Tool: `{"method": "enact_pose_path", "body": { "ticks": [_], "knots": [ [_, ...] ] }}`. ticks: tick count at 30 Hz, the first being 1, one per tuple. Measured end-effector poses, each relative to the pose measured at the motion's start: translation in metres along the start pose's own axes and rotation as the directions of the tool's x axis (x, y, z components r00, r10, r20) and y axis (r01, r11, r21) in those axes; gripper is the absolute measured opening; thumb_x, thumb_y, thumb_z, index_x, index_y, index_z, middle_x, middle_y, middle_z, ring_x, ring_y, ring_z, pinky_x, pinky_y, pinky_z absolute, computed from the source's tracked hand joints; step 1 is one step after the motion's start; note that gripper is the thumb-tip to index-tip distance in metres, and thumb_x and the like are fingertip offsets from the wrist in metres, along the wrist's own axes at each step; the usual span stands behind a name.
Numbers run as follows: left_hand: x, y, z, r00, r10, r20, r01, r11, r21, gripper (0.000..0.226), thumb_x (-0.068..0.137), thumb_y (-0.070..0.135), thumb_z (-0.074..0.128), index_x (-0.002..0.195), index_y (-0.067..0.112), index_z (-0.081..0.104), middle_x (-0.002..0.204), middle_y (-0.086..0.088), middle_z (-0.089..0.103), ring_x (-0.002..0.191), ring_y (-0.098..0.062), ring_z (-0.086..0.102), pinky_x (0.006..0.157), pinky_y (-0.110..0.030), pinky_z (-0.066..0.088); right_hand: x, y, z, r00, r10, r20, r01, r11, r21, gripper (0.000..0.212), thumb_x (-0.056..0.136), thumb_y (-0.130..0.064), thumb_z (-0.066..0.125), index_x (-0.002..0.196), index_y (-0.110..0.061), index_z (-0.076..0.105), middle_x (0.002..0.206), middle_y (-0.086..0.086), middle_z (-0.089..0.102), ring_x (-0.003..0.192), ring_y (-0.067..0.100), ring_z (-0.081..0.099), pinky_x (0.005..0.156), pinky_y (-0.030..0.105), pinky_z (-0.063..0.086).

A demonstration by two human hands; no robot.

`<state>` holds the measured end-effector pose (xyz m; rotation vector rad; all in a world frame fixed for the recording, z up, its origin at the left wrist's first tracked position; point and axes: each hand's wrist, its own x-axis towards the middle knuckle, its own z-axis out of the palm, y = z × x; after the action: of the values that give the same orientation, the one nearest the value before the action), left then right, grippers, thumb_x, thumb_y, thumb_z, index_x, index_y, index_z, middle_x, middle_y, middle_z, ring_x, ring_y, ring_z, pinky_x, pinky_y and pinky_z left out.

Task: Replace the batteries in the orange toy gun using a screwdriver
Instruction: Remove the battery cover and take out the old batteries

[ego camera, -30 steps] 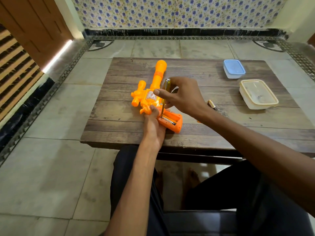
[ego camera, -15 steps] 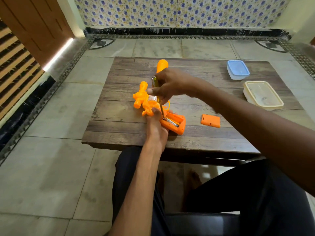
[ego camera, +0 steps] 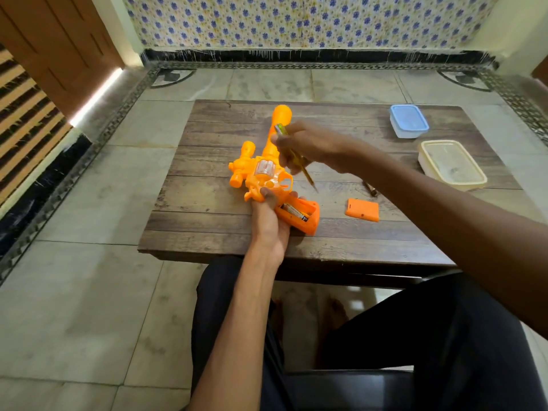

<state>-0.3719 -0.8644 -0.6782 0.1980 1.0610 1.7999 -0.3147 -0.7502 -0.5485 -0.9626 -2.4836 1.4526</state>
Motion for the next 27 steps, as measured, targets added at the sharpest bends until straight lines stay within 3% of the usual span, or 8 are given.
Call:
{"method": "enact_pose_path", "body": {
  "ticks": [2,4,6,9,14,18,21,27],
  "knots": [
    [-0.001,0.0,0.001,1.0,-0.008,-0.006,0.008,1.0,-0.007,0.053,0.104,0.037,0.044,0.148,0.007,0.038,0.092,-0.014,0.07,0.081,-0.026,0.072,0.067,-0.036,0.06,-0.015,0.011,0.0,0.997,-0.001,0.077,0.012,0.989,-0.147,0.01,0.096,-0.011,0.051,0.094,-0.008,0.06,0.082,0.01,0.064,0.069,0.017,0.059,0.065,0.035,0.05],
    [-0.002,0.0,0.002,1.0,-0.005,-0.012,0.005,1.0,0.0,0.052,0.104,0.039,0.042,0.147,0.009,0.04,0.1,-0.013,0.071,0.087,-0.025,0.073,0.069,-0.035,0.06,-0.028,0.021,0.005,0.989,-0.082,0.122,0.128,0.889,-0.439,0.021,0.087,-0.004,0.055,0.104,-0.01,0.066,0.084,0.005,0.063,0.076,0.018,0.059,0.069,0.033,0.046],
    [-0.004,0.001,0.003,1.0,0.007,-0.007,-0.007,1.0,0.002,0.05,0.103,0.04,0.042,0.146,0.013,0.043,0.116,-0.013,0.07,0.103,-0.025,0.07,0.079,-0.036,0.059,-0.04,0.03,0.014,0.962,-0.199,0.186,0.271,0.762,-0.588,0.03,0.084,-0.006,0.058,0.113,-0.012,0.065,0.089,0.002,0.063,0.079,0.02,0.058,0.068,0.03,0.043],
    [-0.007,0.002,0.004,1.0,-0.006,0.007,0.006,1.0,-0.004,0.053,0.102,0.043,0.044,0.147,0.015,0.043,0.134,-0.016,0.062,0.121,-0.031,0.062,0.089,-0.039,0.058,-0.052,0.038,0.022,0.941,-0.262,0.213,0.338,0.712,-0.616,0.04,0.086,-0.003,0.055,0.124,-0.014,0.061,0.1,0.004,0.058,0.084,0.017,0.053,0.068,0.028,0.04],
    [-0.007,0.0,0.004,0.999,-0.034,-0.004,0.034,0.999,0.002,0.05,0.103,0.041,0.044,0.146,0.015,0.044,0.135,-0.016,0.061,0.122,-0.03,0.062,0.106,-0.05,0.047,-0.054,0.039,0.024,0.944,-0.264,0.195,0.326,0.686,-0.65,0.043,0.092,-0.005,0.049,0.133,-0.018,0.053,0.105,-0.002,0.049,0.087,0.015,0.049,0.062,0.024,0.037],
    [-0.01,0.002,0.004,0.998,-0.061,0.01,0.061,0.998,-0.027,0.047,0.104,0.038,0.041,0.144,0.013,0.045,0.135,-0.019,0.061,0.121,-0.032,0.061,0.1,-0.046,0.052,-0.048,0.039,0.026,0.932,-0.302,0.2,0.359,0.689,-0.629,0.026,0.095,-0.014,0.052,0.12,-0.013,0.059,0.098,0.002,0.053,0.085,0.02,0.052,0.069,0.036,0.044],
    [-0.01,0.003,0.004,0.997,-0.065,0.038,0.066,0.998,-0.024,0.049,0.104,0.037,0.042,0.146,0.012,0.044,0.138,-0.021,0.058,0.123,-0.034,0.059,0.1,-0.045,0.052,-0.046,0.038,0.026,0.918,-0.35,0.186,0.388,0.703,-0.596,0.014,0.095,-0.018,0.058,0.104,-0.008,0.06,0.088,-0.002,0.05,0.075,0.016,0.046,0.067,0.032,0.039],
    [-0.01,0.005,0.005,0.997,-0.061,0.041,0.063,0.998,-0.032,0.049,0.104,0.036,0.043,0.147,0.012,0.043,0.13,-0.015,0.063,0.106,-0.024,0.068,0.079,-0.036,0.059,-0.053,0.039,0.03,0.922,-0.387,0.033,0.327,0.728,-0.602,0.021,0.076,-0.029,0.073,0.082,-0.012,0.063,0.071,-0.002,0.064,0.059,0.017,0.053,0.061,0.034,0.045]
  ]
}}
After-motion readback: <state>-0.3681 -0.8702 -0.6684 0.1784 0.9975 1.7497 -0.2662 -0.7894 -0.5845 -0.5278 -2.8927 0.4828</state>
